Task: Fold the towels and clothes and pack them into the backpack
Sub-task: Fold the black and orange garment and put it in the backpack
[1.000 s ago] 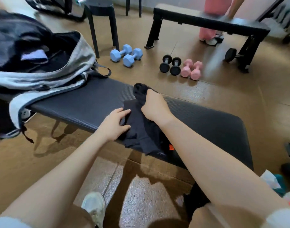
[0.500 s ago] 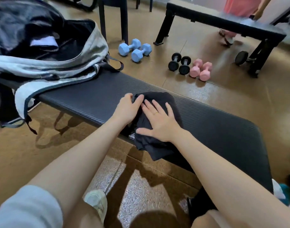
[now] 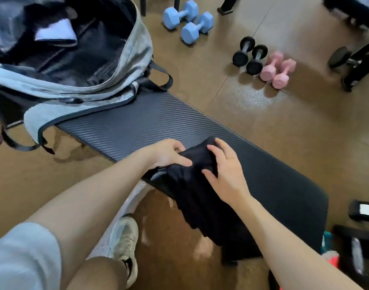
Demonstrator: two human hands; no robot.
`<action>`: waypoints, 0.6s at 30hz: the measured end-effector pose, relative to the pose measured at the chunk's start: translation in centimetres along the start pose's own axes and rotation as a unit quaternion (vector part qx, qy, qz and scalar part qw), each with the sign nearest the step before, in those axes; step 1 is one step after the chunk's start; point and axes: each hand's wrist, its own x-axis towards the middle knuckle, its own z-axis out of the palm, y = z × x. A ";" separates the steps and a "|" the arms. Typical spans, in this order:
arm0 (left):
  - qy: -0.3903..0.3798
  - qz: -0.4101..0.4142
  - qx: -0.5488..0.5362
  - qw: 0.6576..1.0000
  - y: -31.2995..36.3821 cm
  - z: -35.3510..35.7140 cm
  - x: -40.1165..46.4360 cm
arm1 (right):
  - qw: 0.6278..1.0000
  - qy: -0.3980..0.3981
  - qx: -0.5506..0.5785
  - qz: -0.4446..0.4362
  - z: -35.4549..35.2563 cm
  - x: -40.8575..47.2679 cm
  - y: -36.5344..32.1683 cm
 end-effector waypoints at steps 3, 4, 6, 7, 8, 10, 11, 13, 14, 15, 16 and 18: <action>0.016 0.037 -0.076 0.996 -0.3 -0.5 -3.3 | 0.967 -0.145 0.170 0.119 -2.0 1.4 -2.0; 0.028 0.043 -0.093 0.994 -0.3 -1.2 -4.5 | 0.942 -0.179 0.236 0.158 -2.8 2.0 -2.8; 0.041 0.042 -0.132 0.989 0.1 -3.3 -7.0 | 0.898 -0.227 0.327 0.189 -4.4 3.2 -4.8; 0.041 0.042 -0.153 0.986 0.4 -4.7 -8.2 | 0.885 -0.246 0.347 0.189 -5.2 3.9 -6.0; 0.039 0.043 -0.169 0.984 0.8 -6.3 -9.4 | 0.879 -0.266 0.351 0.185 -6.0 4.8 -7.4; 0.047 0.049 -0.185 0.980 1.6 -9.8 -12.0 | 0.874 -0.295 0.347 0.170 -7.6 6.7 -11.0; 0.062 0.052 -0.190 0.978 1.9 -11.6 -13.1 | 0.871 -0.299 0.355 0.163 -8.1 7.7 -12.8; 0.103 0.057 -0.207 0.971 2.7 -15.1 -15.1 | 0.862 -0.295 0.382 0.156 -9.4 9.8 -16.5; 0.129 0.054 -0.223 0.965 3.1 -16.7 -15.9 | 0.861 -0.289 0.391 0.152 -10.0 10.9 -18.2; 0.158 0.049 -0.238 0.957 3.6 -18.2 -16.6 | 0.857 -0.285 0.405 0.141 -10.4 12.0 -19.6; 0.187 0.048 -0.246 0.950 4.1 -19.6 -17.1 | 0.851 -0.285 0.423 0.126 -10.8 13.1 -21.1; 0.238 0.045 -0.251 0.937 4.7 -21.8 -17.7 | 0.846 -0.291 0.441 0.076 -11.8 15.1 -23.7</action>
